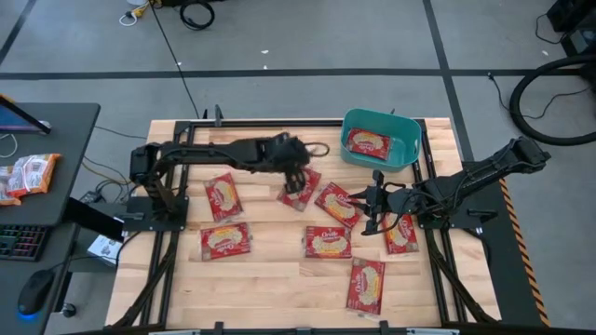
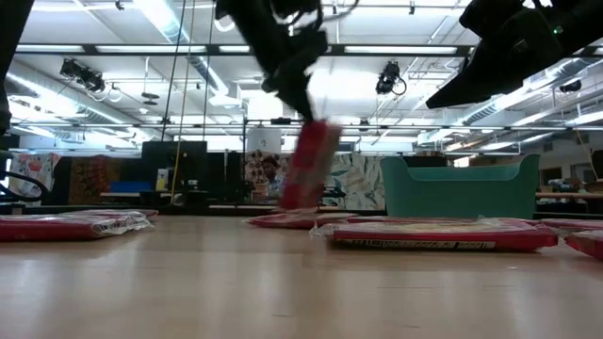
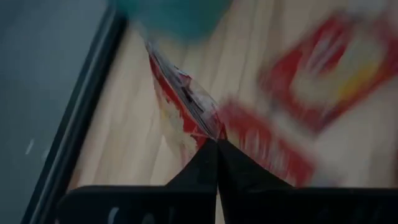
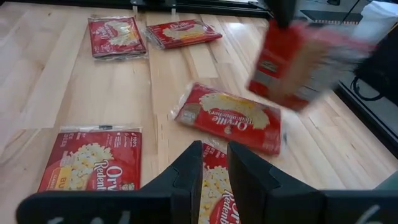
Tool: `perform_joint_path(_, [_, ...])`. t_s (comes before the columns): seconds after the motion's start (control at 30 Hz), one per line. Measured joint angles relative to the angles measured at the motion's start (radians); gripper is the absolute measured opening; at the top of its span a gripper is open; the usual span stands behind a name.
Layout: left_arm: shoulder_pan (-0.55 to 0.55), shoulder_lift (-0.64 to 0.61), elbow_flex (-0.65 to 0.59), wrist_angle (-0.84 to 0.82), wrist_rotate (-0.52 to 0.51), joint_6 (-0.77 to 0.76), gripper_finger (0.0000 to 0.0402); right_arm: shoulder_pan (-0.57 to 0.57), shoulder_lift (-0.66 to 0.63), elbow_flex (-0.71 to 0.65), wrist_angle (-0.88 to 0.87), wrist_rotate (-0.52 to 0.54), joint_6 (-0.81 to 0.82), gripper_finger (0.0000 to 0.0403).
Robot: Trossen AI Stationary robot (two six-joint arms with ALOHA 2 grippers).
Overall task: Sort popcorn bags into baskets
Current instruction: Put the popcorn bag into the blue bin
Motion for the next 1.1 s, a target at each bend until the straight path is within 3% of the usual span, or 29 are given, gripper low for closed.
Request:
perform_joint_path(0.2, [0.035, 0.0, 0.018, 0.201, 0.075, 0.038, 0.0001, 0.001, 0.0, 0.0, 0.0, -0.002, 0.0, 0.008])
perform_joint_path(0.57, [0.085, 0.0, 0.018, 0.418, 0.251, 0.002, 0.0001, 0.001, 0.0, 0.0, 0.034, -0.001, -0.025, 0.008])
perform_joint_path(0.9, [0.108, 0.006, 0.107, 0.461, 0.266, -0.015, 0.0001, 0.001, 0.0, 0.0, 0.103, -0.056, -0.101, 0.008])
perform_joint_path(1.1, [0.123, 0.084, 0.177, 0.505, 0.265, 0.001, 0.0, 0.003, -0.008, 0.0, 0.121, -0.062, -0.152, 0.008])
